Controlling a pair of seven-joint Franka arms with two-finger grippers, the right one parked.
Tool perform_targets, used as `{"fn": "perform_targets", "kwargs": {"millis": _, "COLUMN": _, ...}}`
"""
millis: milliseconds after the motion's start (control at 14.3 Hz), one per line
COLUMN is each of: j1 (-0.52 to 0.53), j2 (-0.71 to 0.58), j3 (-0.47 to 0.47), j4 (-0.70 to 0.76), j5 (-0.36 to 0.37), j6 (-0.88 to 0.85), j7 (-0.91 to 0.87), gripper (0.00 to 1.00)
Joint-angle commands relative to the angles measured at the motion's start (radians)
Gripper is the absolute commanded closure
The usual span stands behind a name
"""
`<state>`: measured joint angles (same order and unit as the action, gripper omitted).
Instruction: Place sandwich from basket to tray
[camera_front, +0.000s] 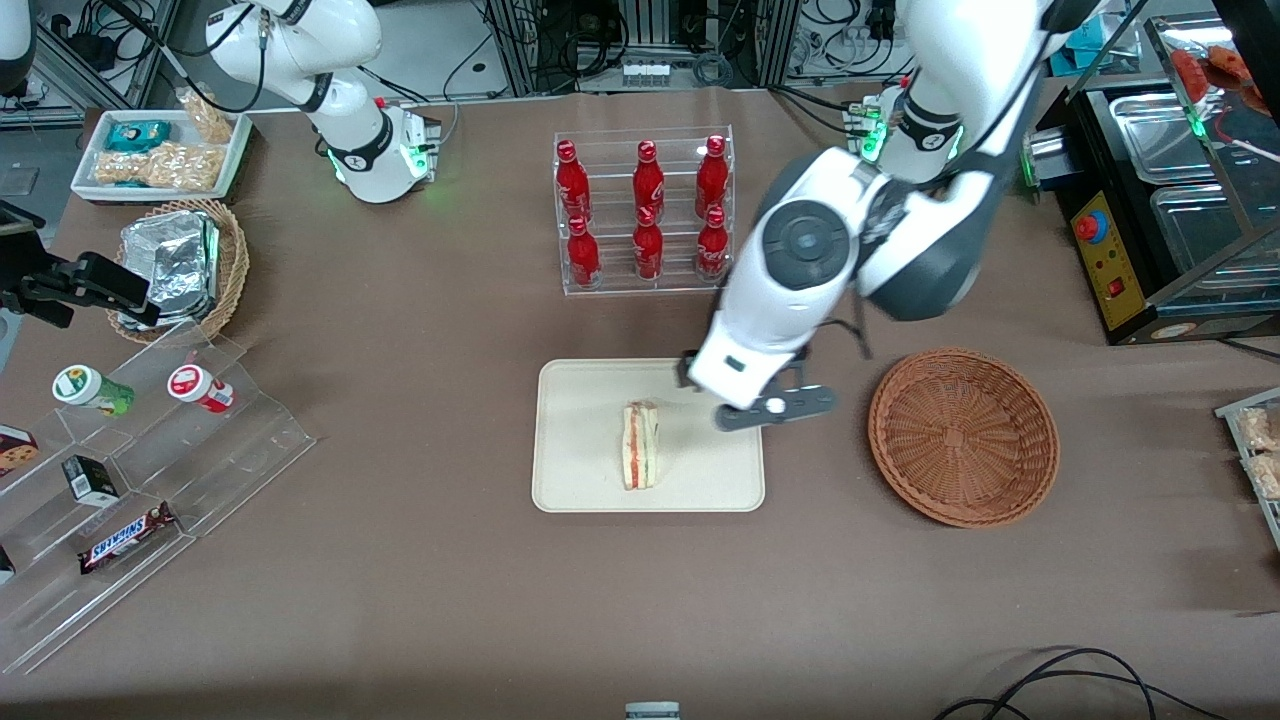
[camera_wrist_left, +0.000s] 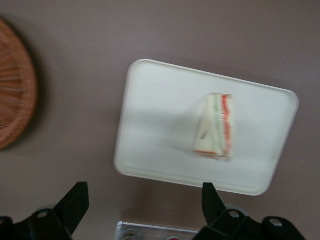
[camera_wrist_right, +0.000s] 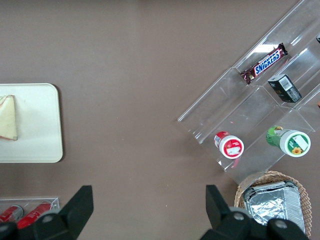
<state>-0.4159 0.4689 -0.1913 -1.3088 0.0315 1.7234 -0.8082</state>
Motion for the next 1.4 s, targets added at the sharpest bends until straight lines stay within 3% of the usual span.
{"fn": "perform_targets", "kwargs": {"millis": 0, "j1": 0.067, "j2": -0.093, "j3": 0.015, "j4": -0.091, "j5": 0.018, "j6": -0.060, "j7": 0.010, "gripper": 0.00}}
{"fn": "perform_targets", "kwargs": {"millis": 420, "j1": 0.236, "j2": -0.211, "j3": 0.016, "j4": -0.250, "j5": 0.021, "j6": -0.065, "j7": 0.056, "gripper": 0.00}}
{"fn": "perform_targets", "kwargs": {"millis": 770, "j1": 0.379, "j2": -0.410, "j3": 0.015, "j4": -0.449, "j5": 0.021, "j6": -0.070, "j7": 0.317, "gripper": 0.00}}
{"fn": "perform_targets", "kwargs": {"millis": 980, "j1": 0.404, "j2": -0.498, "j3": 0.064, "j4": -0.492, "j5": 0.016, "j6": -0.096, "j7": 0.473, "gripper": 0.00}}
{"fn": "perform_targets", "kwargs": {"millis": 1330, "j1": 0.393, "j2": -0.523, "j3": 0.115, "j4": -0.452, "j5": 0.016, "j6": -0.107, "j7": 0.771, "gripper": 0.00}}
